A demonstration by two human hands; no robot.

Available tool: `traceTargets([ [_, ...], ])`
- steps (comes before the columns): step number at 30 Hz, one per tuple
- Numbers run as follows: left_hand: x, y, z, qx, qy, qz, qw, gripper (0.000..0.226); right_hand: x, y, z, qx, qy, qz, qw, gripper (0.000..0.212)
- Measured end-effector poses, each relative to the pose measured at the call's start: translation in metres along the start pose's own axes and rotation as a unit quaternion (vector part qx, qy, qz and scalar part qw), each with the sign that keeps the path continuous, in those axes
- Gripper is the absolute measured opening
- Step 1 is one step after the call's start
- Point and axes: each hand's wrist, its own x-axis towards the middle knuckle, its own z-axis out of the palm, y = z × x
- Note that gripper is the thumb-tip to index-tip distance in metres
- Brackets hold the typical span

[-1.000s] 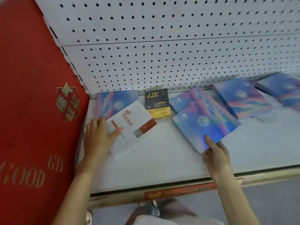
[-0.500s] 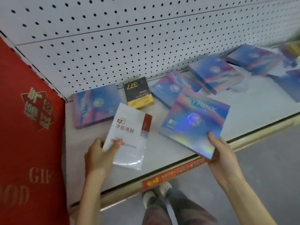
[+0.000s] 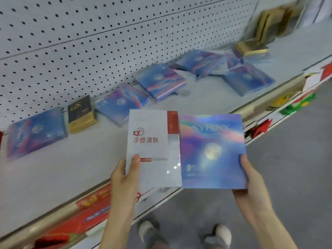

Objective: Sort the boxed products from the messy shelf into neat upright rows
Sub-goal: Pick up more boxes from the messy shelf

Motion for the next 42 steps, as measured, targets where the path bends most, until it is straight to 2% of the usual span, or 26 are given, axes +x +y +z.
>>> traceTargets([
  [4, -0.035, -0.013, 0.104, -0.029, -0.036, 0.025, 0.999, 0.04, 0.016, -0.061, -0.089, 0.01, 0.008, -0.027, 1.0, 0.027],
  [7, -0.062, -0.026, 0.18, -0.033, -0.036, 0.032, 0.998, 0.031, 0.032, -0.109, -0.153, 0.006, 0.025, -0.048, 0.999, 0.027],
  [13, -0.108, -0.027, 0.299, -0.056, -0.084, 0.002, 0.995, 0.018, 0.045, -0.194, -0.262, -0.015, 0.074, -0.071, 0.995, 0.025],
  [16, -0.117, -0.02, 0.346, -0.057, -0.116, 0.003, 0.992, 0.022, 0.059, -0.221, -0.301, -0.008, 0.085, -0.076, 0.993, 0.028],
  [25, -0.089, -0.016, 0.464, -0.056, -0.149, 0.01, 0.987, 0.027, 0.126, -0.283, -0.383, 0.055, 0.075, -0.078, 0.993, 0.031],
  [29, -0.052, -0.021, 0.534, -0.085, -0.139, 0.015, 0.987, 0.028, 0.185, -0.321, -0.412, 0.043, 0.054, -0.067, 0.995, 0.044],
  [36, 0.004, -0.005, 0.673, -0.111, -0.118, 0.02, 0.987, 0.041, 0.297, -0.418, -0.446, 0.017, 0.028, -0.053, 0.998, 0.051],
  [42, 0.028, 0.018, 0.78, -0.064, -0.093, 0.033, 0.993, 0.019, 0.367, -0.483, -0.482, 0.008, 0.029, -0.068, 0.997, 0.045],
])
